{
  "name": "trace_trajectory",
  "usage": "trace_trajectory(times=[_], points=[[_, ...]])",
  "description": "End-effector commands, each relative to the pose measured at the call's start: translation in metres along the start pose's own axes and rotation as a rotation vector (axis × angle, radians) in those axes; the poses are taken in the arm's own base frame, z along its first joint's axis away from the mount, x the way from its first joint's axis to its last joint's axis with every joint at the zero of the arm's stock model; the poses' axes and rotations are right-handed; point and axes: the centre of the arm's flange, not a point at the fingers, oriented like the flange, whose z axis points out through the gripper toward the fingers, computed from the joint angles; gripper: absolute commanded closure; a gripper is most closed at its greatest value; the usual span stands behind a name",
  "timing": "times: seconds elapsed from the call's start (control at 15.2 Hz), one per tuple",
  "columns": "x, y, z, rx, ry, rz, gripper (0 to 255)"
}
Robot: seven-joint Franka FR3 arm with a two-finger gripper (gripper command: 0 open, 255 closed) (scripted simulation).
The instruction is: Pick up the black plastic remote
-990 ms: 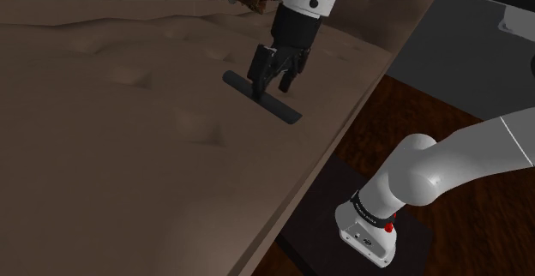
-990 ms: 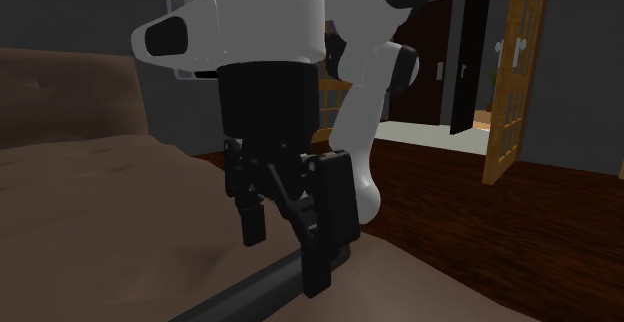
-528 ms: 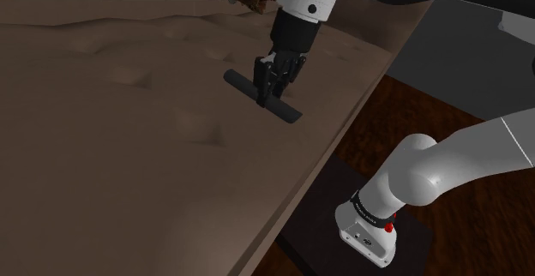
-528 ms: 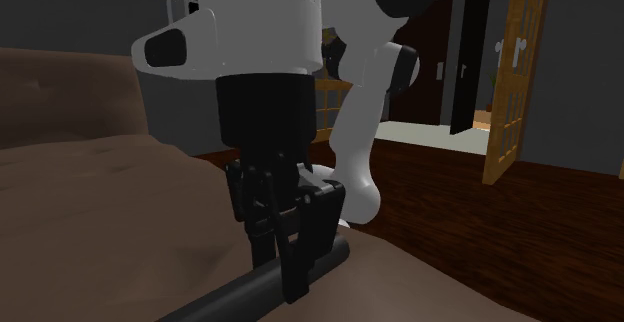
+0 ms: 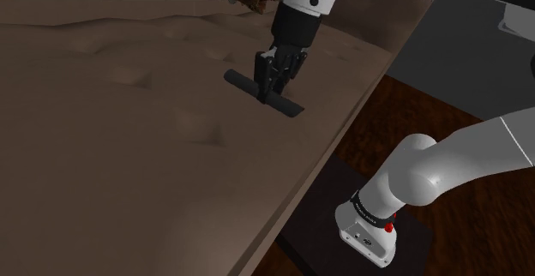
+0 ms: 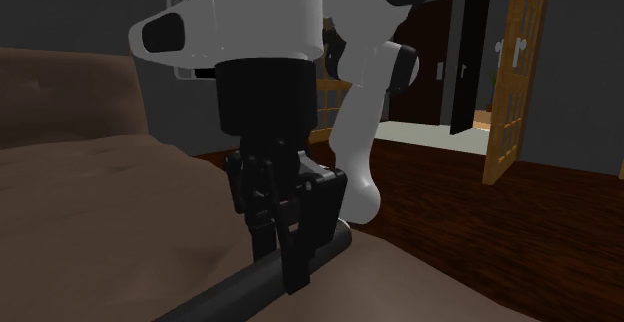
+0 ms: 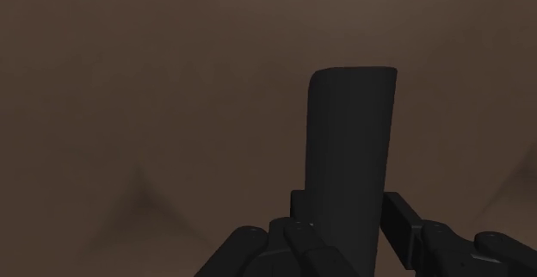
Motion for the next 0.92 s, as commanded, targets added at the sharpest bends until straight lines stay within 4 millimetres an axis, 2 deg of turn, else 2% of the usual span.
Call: trace_trajectory(times=[0.0,0.73,0.86], points=[[-0.001,-0.001,-0.010,0.000,0.000,0.000,255],[0.000,-0.005,-0.068,0.000,0.000,0.000,255],[0.000,-0.005,-0.069,0.000,0.000,0.000,255]])
